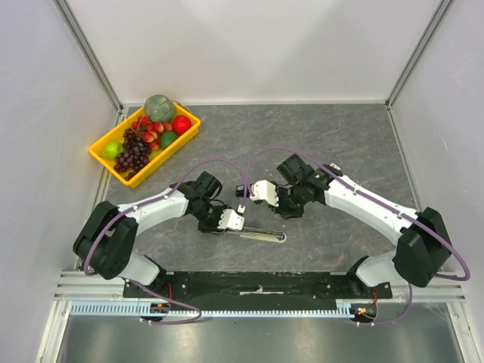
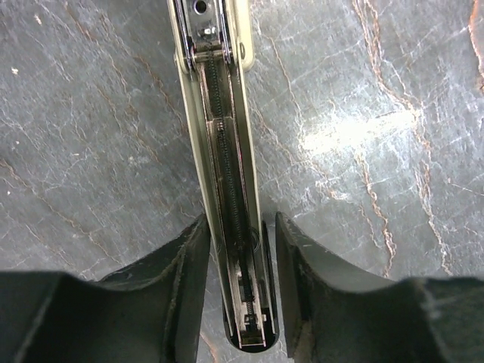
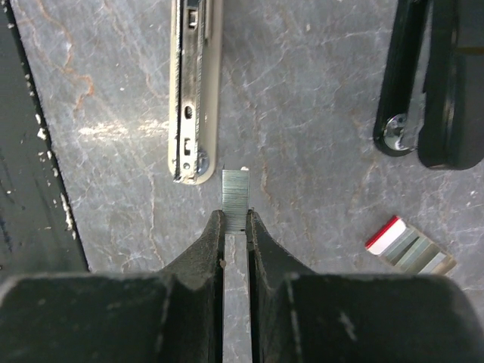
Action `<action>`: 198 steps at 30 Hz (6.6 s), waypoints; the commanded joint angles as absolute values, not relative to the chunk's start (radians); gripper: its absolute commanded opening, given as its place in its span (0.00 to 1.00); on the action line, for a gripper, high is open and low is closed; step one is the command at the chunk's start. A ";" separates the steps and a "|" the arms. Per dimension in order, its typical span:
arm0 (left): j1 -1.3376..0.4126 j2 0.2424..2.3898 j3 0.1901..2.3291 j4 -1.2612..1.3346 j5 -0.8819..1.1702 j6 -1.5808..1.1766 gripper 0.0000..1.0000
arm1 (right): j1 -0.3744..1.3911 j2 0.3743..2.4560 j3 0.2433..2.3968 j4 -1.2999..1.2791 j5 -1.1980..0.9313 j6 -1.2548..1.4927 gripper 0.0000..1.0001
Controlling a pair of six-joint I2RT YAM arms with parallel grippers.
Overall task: Load the staples into the stapler
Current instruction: Adjust the stapler at the center of the board, then install the staple into the stapler.
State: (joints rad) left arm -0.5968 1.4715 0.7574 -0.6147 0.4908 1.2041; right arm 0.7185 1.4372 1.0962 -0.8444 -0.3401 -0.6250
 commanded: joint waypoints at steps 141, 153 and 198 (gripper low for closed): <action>-0.025 1.207 0.699 -0.319 0.494 0.594 0.92 | 0.914 1.626 1.172 -0.913 -0.163 -0.429 0.00; -0.025 1.206 0.696 -0.316 0.494 0.592 0.92 | 0.914 1.603 1.172 -0.930 -0.140 -0.446 0.00; -0.023 1.207 0.689 -0.311 0.497 0.592 0.92 | 0.914 1.651 1.198 -0.960 -0.180 -0.433 0.00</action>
State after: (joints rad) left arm -0.0288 1.2041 0.6964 -0.3416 0.4984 0.6209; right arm 0.9207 1.6569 1.1568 -0.9592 -0.1665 -0.4408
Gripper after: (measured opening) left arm 0.924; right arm 0.163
